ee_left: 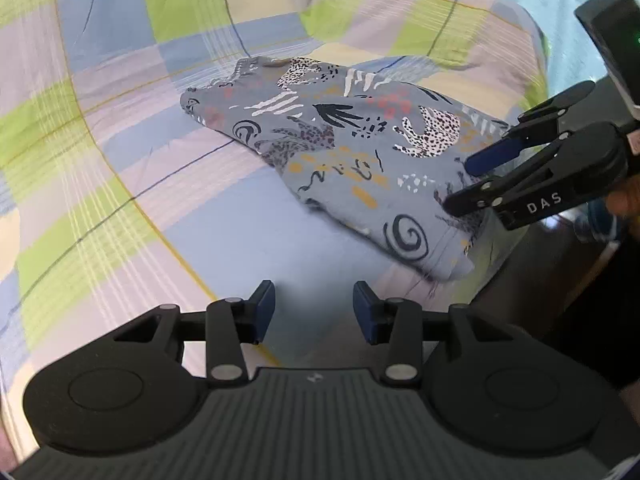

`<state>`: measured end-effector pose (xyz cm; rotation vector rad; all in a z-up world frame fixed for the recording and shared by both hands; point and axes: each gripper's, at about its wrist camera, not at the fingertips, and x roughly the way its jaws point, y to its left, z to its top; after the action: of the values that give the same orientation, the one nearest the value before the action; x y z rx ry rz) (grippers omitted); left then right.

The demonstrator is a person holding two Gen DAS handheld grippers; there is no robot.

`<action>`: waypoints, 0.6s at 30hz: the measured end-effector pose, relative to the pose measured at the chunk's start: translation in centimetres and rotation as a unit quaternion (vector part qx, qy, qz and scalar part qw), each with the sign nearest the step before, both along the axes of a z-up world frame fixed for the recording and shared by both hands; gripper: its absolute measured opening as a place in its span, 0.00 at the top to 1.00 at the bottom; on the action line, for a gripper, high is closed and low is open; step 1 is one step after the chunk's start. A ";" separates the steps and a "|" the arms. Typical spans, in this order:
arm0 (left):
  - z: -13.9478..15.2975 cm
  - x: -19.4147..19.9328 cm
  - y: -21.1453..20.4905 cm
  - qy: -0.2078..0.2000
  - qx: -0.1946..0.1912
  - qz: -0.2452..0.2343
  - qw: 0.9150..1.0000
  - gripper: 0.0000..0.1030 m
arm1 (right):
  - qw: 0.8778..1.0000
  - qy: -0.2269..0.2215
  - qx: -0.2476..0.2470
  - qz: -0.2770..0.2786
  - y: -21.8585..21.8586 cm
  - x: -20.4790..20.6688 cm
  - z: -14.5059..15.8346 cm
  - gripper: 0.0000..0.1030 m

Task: Fold clothes

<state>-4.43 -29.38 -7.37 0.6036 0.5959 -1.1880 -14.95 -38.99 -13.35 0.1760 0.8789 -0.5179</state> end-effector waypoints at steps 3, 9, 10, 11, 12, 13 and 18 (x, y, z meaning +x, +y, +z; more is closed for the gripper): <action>-0.3 -0.3 -0.8 0.003 -0.004 0.023 1.000 0.63 | 1.000 -0.022 0.003 0.006 -0.2 0.3 0.0 0.45; -0.7 0.4 -2.1 0.039 -0.021 0.034 0.998 0.63 | 0.997 -0.074 0.020 0.000 -0.4 -1.6 -0.1 0.45; -0.6 0.6 -2.3 0.049 -0.027 0.031 0.998 0.63 | 0.996 -0.091 0.019 0.009 -0.3 -2.2 0.2 0.45; -0.5 0.8 -2.4 0.058 -0.033 0.031 0.997 0.63 | 0.994 -0.107 0.019 0.018 -0.2 -2.7 0.5 0.45; -0.3 1.1 -2.5 0.067 -0.043 0.030 0.996 0.63 | 0.992 -0.119 0.014 0.033 0.1 -3.1 0.7 0.45; 0.0 1.3 -2.6 0.077 -0.054 0.030 0.995 0.63 | 0.991 -0.124 0.005 0.051 0.6 -3.3 0.9 0.45; 0.9 2.5 -3.5 0.120 -0.081 0.020 0.989 0.62 | 0.981 -0.104 -0.068 0.147 4.3 -2.4 0.6 0.45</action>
<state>-1.93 -32.90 -6.49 0.3124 0.7028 -1.2671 -17.39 -34.73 -12.72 -0.0249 0.6479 -0.2759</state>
